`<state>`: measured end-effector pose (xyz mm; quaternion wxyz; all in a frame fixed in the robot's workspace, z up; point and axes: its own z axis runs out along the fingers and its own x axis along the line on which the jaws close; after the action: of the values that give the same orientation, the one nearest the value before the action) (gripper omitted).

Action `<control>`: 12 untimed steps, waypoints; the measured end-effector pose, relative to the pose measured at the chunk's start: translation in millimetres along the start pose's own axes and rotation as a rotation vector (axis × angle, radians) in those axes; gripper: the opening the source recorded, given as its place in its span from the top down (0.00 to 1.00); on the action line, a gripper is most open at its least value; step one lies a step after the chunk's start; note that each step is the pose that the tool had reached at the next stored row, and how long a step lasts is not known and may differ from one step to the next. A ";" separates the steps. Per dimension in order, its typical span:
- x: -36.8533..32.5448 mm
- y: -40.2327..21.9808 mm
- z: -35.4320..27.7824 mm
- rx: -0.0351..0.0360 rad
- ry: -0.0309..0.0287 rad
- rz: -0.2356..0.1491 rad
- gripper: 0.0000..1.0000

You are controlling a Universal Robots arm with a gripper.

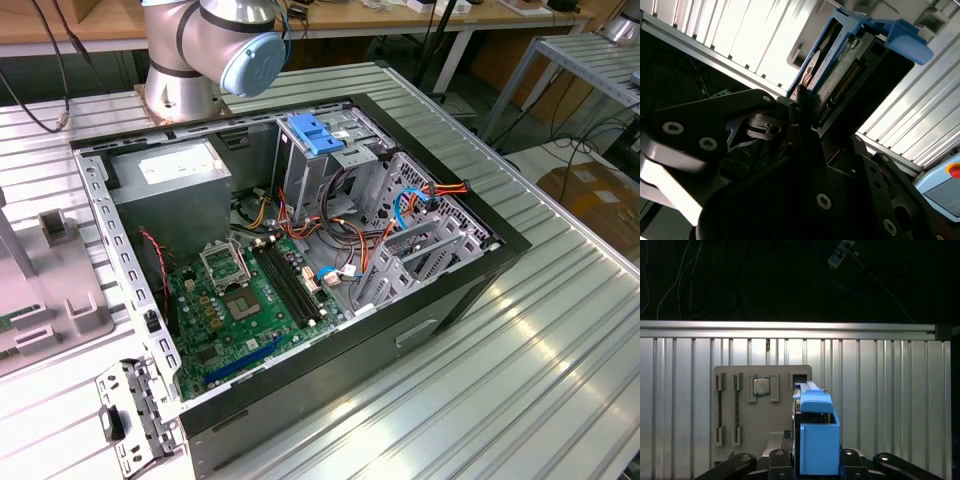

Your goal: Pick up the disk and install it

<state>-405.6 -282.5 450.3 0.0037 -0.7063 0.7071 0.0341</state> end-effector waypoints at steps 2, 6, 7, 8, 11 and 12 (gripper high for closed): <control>-0.1 0.1 -1.3 0.0000 0.0000 0.000 0.64; -0.2 0.2 -4.2 0.0000 0.0000 0.000 0.64; -0.3 0.2 -4.8 0.0000 0.0000 0.000 0.64; -0.3 0.3 -6.0 0.0000 0.0000 0.000 0.64; -0.5 0.4 -9.4 -0.0001 0.0000 0.000 0.64; -0.5 0.5 -10.3 0.0000 0.0000 0.000 0.64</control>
<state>-405.6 -282.5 460.6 0.0037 -0.7063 0.7071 0.0342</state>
